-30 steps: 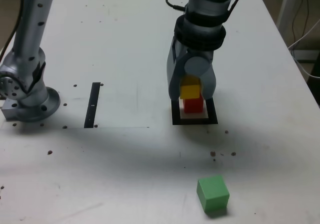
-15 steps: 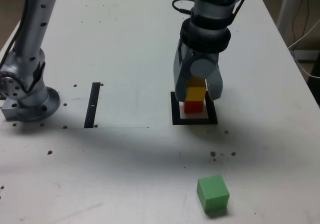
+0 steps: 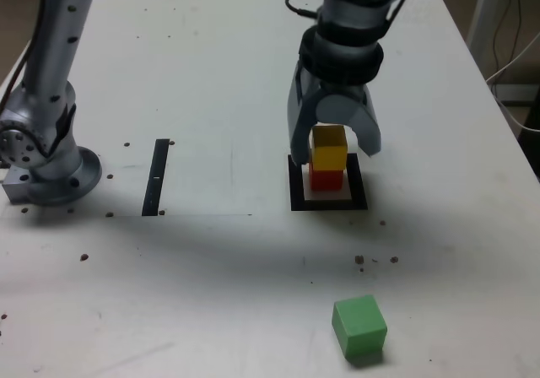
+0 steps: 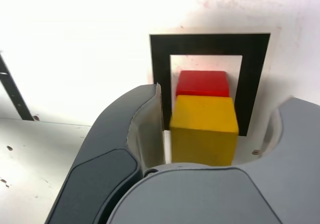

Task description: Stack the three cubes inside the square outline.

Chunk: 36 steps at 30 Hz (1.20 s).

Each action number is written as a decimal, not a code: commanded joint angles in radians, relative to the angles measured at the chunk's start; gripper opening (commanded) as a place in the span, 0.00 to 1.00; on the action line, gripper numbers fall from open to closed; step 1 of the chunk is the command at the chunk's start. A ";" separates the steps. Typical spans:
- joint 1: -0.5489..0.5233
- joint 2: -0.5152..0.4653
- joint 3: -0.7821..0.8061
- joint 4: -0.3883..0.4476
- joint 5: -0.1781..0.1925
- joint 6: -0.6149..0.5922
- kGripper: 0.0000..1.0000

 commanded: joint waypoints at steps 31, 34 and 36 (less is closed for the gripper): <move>-0.442 -0.002 -0.186 0.119 0.053 0.017 1.00; -0.472 0.008 -0.203 0.119 0.057 0.064 1.00; -0.486 0.020 -0.217 0.119 0.060 0.104 1.00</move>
